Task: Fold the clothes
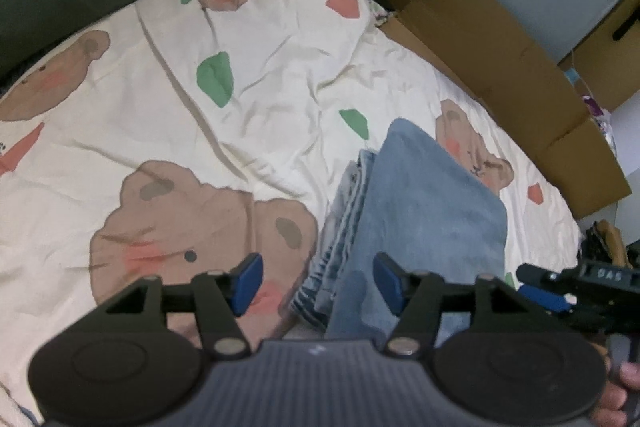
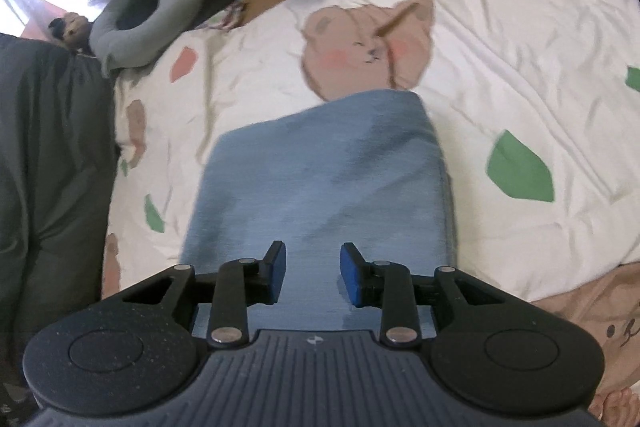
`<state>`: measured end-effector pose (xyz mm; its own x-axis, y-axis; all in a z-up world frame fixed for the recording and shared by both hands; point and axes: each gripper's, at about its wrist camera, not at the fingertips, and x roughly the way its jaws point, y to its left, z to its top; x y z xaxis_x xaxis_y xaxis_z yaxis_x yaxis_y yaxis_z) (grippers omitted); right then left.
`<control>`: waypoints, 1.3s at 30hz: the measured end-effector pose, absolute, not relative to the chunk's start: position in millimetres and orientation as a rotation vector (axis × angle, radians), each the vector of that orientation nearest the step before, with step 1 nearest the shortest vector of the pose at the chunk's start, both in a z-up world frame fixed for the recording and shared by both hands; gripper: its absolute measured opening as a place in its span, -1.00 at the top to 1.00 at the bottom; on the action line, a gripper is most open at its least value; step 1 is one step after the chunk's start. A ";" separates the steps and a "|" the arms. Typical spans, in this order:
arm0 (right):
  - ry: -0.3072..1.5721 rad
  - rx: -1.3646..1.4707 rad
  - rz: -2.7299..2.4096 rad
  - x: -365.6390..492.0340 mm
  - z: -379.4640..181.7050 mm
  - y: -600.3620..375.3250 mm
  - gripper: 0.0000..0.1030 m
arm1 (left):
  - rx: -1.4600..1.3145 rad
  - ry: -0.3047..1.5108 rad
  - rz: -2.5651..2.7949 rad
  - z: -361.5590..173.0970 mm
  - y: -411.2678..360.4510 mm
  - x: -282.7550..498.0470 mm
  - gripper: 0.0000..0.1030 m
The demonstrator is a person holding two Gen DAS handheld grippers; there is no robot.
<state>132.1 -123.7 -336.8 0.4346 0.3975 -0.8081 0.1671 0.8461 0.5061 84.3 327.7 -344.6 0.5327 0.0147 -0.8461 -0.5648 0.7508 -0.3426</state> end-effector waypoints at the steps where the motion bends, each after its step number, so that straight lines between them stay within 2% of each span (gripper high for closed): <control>1: 1.127 0.582 0.151 129.5 -340.3 -127.4 0.33 | -0.650 0.959 0.374 -343.7 327.2 83.9 -0.24; 12: 1.168 0.674 0.117 85.9 -382.2 -151.2 0.33 | -0.650 0.990 0.328 -336.7 320.7 90.1 -0.32; 23: 1.221 0.662 0.144 47.3 -397.6 -139.0 0.29 | -0.646 1.098 0.301 -370.2 305.2 96.6 -0.31; 25: 1.221 0.680 0.148 41.3 -398.6 -142.6 0.30 | -0.658 1.106 0.282 -374.9 303.2 96.6 -0.23; 27: 1.218 0.700 0.149 35.0 -399.4 -146.7 0.30 | -0.652 1.116 0.260 -377.9 300.8 96.4 0.11; 35: 1.174 0.804 0.066 36.5 -398.5 -174.9 0.29 | -0.636 1.126 0.239 -376.3 302.4 92.6 0.47; 39: 1.155 0.801 0.041 52.6 -404.4 -185.6 0.29 | -0.634 1.130 0.226 -375.5 303.9 92.1 0.50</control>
<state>52.6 -185.6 -404.4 0.4348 0.4205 -0.7963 0.3626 0.7277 0.5822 92.1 303.9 -375.5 0.4263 -0.1432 -0.8932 -0.4755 0.8045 -0.3560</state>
